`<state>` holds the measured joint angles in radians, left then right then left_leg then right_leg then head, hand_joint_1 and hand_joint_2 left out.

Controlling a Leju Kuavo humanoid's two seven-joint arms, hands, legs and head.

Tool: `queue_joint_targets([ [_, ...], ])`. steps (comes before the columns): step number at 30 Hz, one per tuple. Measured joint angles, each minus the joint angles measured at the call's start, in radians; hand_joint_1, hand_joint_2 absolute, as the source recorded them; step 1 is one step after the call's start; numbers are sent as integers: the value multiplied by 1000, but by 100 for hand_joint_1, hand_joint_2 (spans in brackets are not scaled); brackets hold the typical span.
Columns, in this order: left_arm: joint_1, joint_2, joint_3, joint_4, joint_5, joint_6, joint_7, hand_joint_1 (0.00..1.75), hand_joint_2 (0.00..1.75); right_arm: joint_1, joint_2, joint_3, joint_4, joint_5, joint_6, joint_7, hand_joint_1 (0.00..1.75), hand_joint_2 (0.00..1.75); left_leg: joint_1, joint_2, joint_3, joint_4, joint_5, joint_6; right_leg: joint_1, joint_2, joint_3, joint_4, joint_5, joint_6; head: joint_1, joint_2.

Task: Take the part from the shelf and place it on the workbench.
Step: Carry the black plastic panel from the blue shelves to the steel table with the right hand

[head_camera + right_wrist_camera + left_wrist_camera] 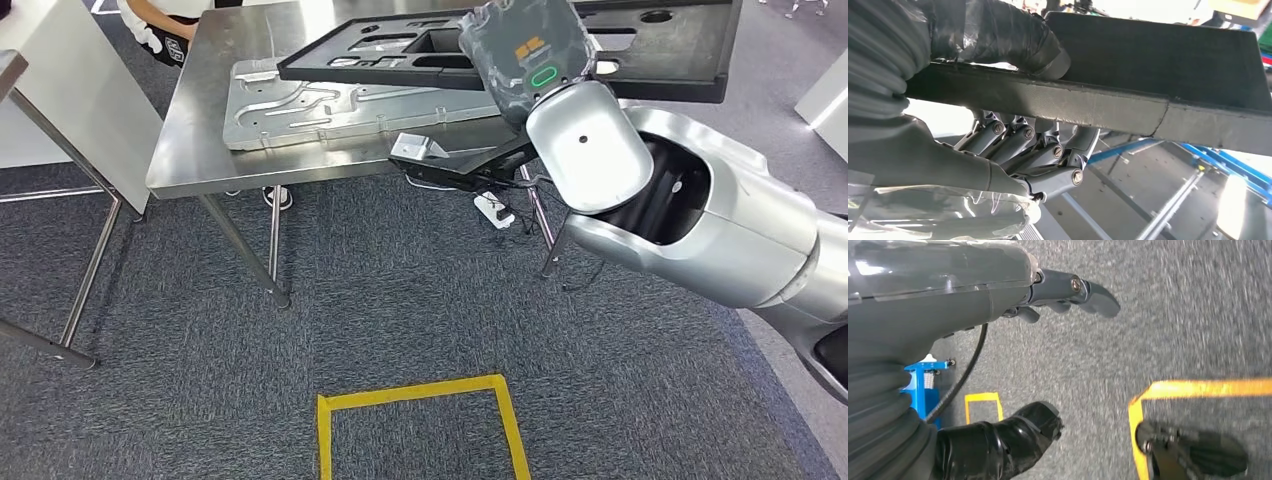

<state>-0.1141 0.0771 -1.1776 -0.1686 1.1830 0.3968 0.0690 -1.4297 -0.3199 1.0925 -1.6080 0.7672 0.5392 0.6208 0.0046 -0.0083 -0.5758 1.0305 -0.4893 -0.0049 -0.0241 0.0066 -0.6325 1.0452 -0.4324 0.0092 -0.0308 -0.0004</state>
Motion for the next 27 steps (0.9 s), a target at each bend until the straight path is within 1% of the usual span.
queue_joint_targets([
  [1, 0, -1, 0, 0, 0, -2, 0, 0, 175, -1, 1, 0, 0, 0, 0, -1, 175, 175, 1, 1, -12, 28, -16, -5, -2, 0, 5, -3, -1, -6, -1, 0],
  [2, -1, -1, 0, 0, 0, -3, 0, 0, 175, -2, 3, 0, 0, 0, 1, -2, 175, 175, 2, 2, -35, 76, -38, -9, -2, 0, 10, -5, -3, -10, -3, 0],
  [4, -4, -1, 0, 0, 1, -4, 0, 0, 175, -1, 7, 1, 0, 1, 1, -5, 175, 175, 4, 3, -109, 205, -83, -15, 1, 0, 16, -5, -9, -16, -4, 0],
  [5, -4, 0, 0, 0, 1, -5, 0, 0, 175, 1, 8, 2, 1, 1, 1, -6, 175, 175, 4, 3, -142, 252, -89, -15, 3, 0, 19, -5, -13, -18, -4, 0],
  [6, -2, -1, 0, 0, 2, -6, 0, 0, 175, 2, 9, 4, 1, 1, 1, -7, 175, 175, 4, 3, -161, 266, -76, -14, 5, 1, 23, -5, -17, -19, -4, 0],
  [7, -1, -1, 0, 0, 2, -7, 0, 0, 175, 3, 10, 5, 2, 1, 1, -8, 175, 175, 4, 3, -160, 241, -44, -11, 7, 2, 29, -5, -21, -19, -4, 0],
  [8, 1, -1, 0, 0, 3, -8, 1, 0, 175, 3, 12, 6, 2, 1, 1, -9, 175, 175, 4, 3, -141, 181, 2, -6, 9, 2, 36, -5, -26, -18, -4, 0],
  [9, 2, -1, 0, 0, 3, -8, 2, 0, 175, 1, 13, 7, 3, 1, 0, -10, 175, 175, 2, 3, -115, 115, 40, 0, 10, 3, 42, -6, -31, -17, -3, 0],
  [10, 2, 0, 0, 0, 5, -8, 3, 0, 175, -1, 15, 7, 4, 2, 0, -12, 175, 175, -1, 3, -90, 56, 65, 6, 11, 4, 47, -6, -35, -15, -3, 0],
  [11, 1, 0, 0, 0, 6, -8, 4, 0, 175, -3, 16, 7, 4, 2, 0, -14, 175, 175, -4, 3, -72, 17, 75, 11, 12, 4, 49, -7, -38, -11, -3, 0],
  [13, -2, 0, 0, 0, 9, -8, 6, 0, 175, -4, 18, 7, 6, 2, -1, -17, 175, 175, -11, 3, -60, -6, 67, 17, 12, 4, 50, -11, -41, -2, -4, 0],
  [15, -3, 0, 0, 0, 11, -8, 10, 0, 175, -4, 20, 8, 8, 2, -2, -19, 175, 175, -7, 4, -47, -21, 66, 25, 12, 2, 51, -8, -49, 8, -4, 0],
  [16, -2, 0, 0, 0, 12, -8, 11, 0, 175, -5, 21, 8, 8, 2, -3, -20, 175, 175, -5, 5, -39, -29, 66, 30, 13, 1, 43, 13, -61, 12, -2, 0],
  [17, -2, 0, 0, 0, 13, -8, 13, 0, 175, -6, 21, 8, 9, 2, -4, -21, 175, 175, -2, 6, -31, -36, 66, 35, 14, 0, 22, 55, -80, 15, -1, 0],
  [18, -2, 0, 0, 0, 14, -8, 14, 0, 175, -6, 22, 8, 10, 2, -5, -23, 175, 175, -3, 7, -27, -37, 63, 39, 14, -1, -9, 114, -102, 16, 1, 0],
  [19, -2, 0, 0, 0, 15, -8, 14, 0, 175, -5, 23, 10, 11, 2, -6, -24, 175, 175, -4, 7, -24, -36, 60, 44, 13, -1, -49, 179, -123, 18, 1, 0],
  [20, -3, 0, 0, 0, 16, -8, 15, 0, 175, -2, 24, 12, 12, 2, -7, -25, 175, 175, -4, 6, -22, -34, 56, 45, 12, -1, -85, 231, -133, 19, 1, 0],
  [21, -3, 0, 0, 0, 17, -8, 15, 0, 175, 1, 25, 15, 13, 2, -8, -26, 175, 175, -4, 5, -19, -31, 50, 46, 10, -2, -106, 251, -123, 21, 2, 0],
  [22, -3, 0, 0, 0, 18, -7, 15, 0, 175, 3, 25, 19, 14, 2, -8, -27, 175, 175, -3, 2, -15, -27, 44, 45, 8, -2, -109, 235, -95, 23, 2, 0],
  [23, -2, 0, 0, 0, 18, -7, 15, 0, 175, 4, 25, 21, 15, 2, -8, -27, 175, 175, -3, 0, -10, -22, 36, 43, 5, -3, -94, 185, -53, 24, 2, 0],
  [24, -1, 0, 0, 0, 18, -6, 14, 0, 175, 4, 25, 22, 17, 2, -8, -27, 175, 175, -2, -3, -6, -15, 26, 39, 4, -4, -71, 126, -17, 24, 2, 0],
  [25, -1, 0, 0, 0, 18, -6, 14, 0, 175, 3, 26, 23, 17, 3, -9, -27, 175, 175, -3, -5, -5, -6, 17, 33, 4, -4, -47, 71, 5, 22, 2, 0],
  [26, -1, 0, 0, 0, 18, -6, 13, 0, 175, 2, 26, 24, 18, 3, -9, -27, 175, 175, -5, -6, -7, 0, 11, 28, 5, -4, -31, 37, 14, 18, 1, 0],
  [27, -1, 0, 0, 0, 18, -6, 12, 0, 175, 2, 27, 25, 19, 3, -10, -27, 175, 175, -6, -7, -9, 4, 7, 22, 7, -3, -24, 23, 9, 14, 0, 0],
])
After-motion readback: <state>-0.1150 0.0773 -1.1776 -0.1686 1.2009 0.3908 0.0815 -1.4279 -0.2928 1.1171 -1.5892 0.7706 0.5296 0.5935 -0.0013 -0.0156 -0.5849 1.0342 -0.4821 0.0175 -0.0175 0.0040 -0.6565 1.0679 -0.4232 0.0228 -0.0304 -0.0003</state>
